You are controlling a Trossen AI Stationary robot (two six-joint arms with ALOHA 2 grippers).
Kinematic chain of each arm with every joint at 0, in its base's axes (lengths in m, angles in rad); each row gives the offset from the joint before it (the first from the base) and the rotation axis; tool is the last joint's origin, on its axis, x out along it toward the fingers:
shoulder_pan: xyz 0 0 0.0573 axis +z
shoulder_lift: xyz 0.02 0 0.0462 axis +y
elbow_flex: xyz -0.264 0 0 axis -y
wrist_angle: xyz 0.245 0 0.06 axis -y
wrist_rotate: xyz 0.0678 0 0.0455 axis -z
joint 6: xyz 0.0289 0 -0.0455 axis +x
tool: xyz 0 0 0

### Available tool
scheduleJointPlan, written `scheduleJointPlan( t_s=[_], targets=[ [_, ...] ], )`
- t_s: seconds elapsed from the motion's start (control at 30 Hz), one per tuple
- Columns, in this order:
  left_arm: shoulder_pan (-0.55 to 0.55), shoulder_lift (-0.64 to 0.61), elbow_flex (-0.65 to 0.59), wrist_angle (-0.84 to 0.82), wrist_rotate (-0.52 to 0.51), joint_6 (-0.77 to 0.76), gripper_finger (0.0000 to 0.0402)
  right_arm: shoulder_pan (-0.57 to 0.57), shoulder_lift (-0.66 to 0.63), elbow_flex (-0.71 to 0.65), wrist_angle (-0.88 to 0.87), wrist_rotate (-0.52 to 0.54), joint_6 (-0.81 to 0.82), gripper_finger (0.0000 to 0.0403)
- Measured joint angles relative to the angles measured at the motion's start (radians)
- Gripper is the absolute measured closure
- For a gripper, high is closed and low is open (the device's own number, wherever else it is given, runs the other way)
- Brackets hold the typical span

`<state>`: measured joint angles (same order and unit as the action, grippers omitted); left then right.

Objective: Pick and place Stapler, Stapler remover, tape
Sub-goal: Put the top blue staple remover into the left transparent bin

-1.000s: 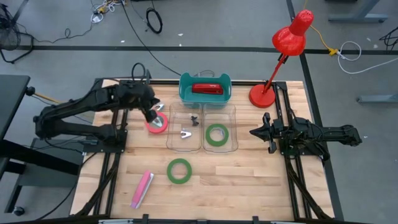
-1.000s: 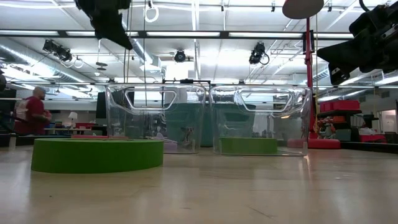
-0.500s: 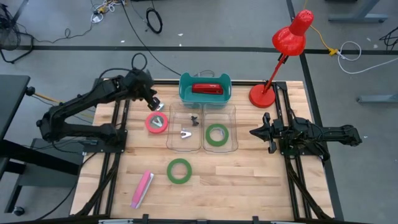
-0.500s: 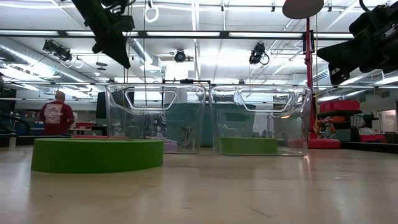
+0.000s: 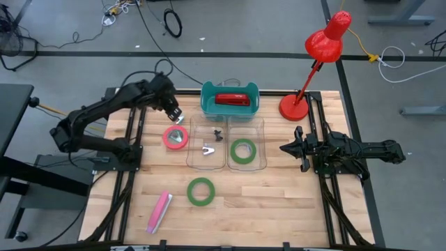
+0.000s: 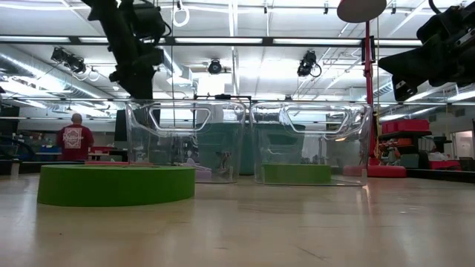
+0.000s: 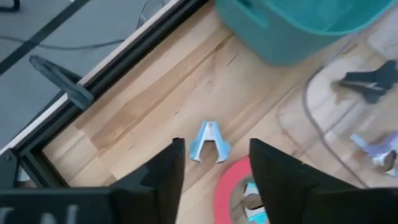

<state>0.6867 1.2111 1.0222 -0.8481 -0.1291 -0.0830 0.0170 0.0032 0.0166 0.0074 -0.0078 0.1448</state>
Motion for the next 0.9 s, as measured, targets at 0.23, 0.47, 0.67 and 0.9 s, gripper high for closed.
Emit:
scheduleJointPlan(
  t_s=[0.23,0.47,0.67,0.9],
  targets=[
    [0.053,0.061,0.0,-0.018,0.043,0.111,0.0163,0.0,0.0,0.0,0.0,0.0,0.0,0.0396],
    [0.101,0.105,0.0,-0.019,0.054,0.164,0.0165,0.0,0.0,0.0,0.0,0.0,0.0,0.0396],
    [0.135,0.149,0.0,-0.019,0.167,0.24,0.0169,0.0,0.0,0.0,0.0,0.0,0.0,0.0396],
    [0.166,0.208,0.0,-0.018,0.177,0.309,0.017,0.0,0.0,0.0,0.0,0.0,0.0,0.0396]
  ],
)
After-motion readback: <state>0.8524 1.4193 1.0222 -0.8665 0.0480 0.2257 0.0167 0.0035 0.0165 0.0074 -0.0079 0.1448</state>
